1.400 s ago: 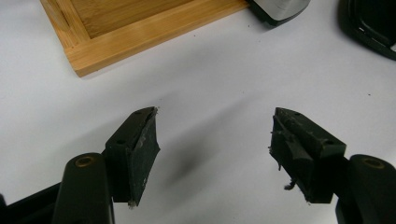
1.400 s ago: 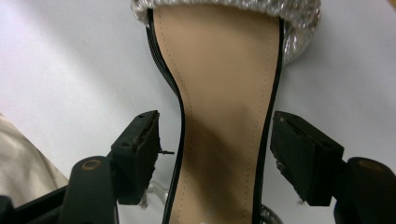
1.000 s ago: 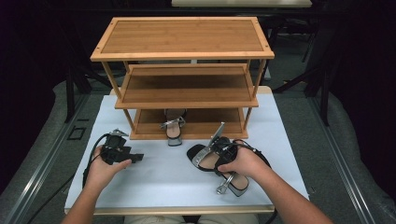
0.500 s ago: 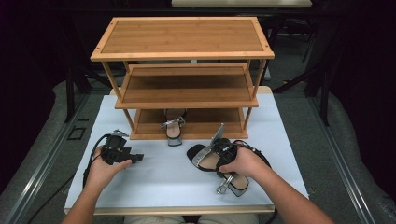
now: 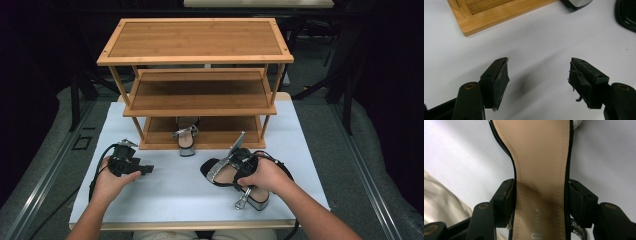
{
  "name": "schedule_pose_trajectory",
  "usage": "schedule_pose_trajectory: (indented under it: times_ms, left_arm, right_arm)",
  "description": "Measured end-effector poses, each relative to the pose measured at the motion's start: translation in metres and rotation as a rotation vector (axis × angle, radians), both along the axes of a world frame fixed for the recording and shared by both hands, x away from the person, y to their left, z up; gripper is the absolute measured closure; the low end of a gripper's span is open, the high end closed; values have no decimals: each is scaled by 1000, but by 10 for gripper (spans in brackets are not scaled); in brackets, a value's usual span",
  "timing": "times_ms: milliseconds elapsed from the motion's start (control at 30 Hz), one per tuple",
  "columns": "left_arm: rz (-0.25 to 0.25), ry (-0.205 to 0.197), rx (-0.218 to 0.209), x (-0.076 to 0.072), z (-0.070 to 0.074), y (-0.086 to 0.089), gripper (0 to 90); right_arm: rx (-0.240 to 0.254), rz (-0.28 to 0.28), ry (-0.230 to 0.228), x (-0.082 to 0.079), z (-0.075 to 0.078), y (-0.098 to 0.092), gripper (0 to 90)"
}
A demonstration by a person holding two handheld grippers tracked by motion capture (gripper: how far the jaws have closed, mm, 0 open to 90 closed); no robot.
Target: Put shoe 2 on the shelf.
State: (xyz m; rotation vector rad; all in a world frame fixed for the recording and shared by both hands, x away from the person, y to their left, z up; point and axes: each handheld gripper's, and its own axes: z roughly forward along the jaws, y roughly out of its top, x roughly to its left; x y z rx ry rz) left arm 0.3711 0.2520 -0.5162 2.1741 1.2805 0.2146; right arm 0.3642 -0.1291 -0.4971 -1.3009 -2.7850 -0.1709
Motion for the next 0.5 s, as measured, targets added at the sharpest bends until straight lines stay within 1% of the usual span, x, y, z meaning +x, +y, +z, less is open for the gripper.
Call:
schedule_pose_trajectory:
  times_ms: [100, 167, 200, 267, 300, 400, 433, 467, 500]
  left_arm:
    - [4, 0, -3, 0, 0, 1, 317]
    - [4, 1, -3, 0, 0, 1, 317]
    - [6, -1, 0, 0, 0, 0, 317]
    - [4, -2, 0, 0, 0, 0, 317]
    - [4, -1, 1, 0, 0, 0, 317]
    - [4, 2, 1, 0, -1, 0, 317]
    - [4, 3, 2, 0, -1, 0, 317]
    - [4, 4, 2, 0, -1, 0, 317]
    - [5, 4, 1, 1, -1, 0, 317]
  right_arm:
    - [9, 3, -18, -1, 5, -4, 422]
    - [8, -9, -27, -2, 10, -5, 423]
    - [11, -6, -41, -1, 11, -7, 422]
    - [9, -18, -59, 0, 14, -9, 423]
    - [6, -33, -60, 1, 16, -10, 423]
    - [29, -55, -73, 7, 17, -14, 423]
    - [38, -63, -84, 10, 17, -15, 423]
    - [47, -78, -87, 13, 17, -15, 423]
    - [71, -86, -81, 16, 16, -16, 423]
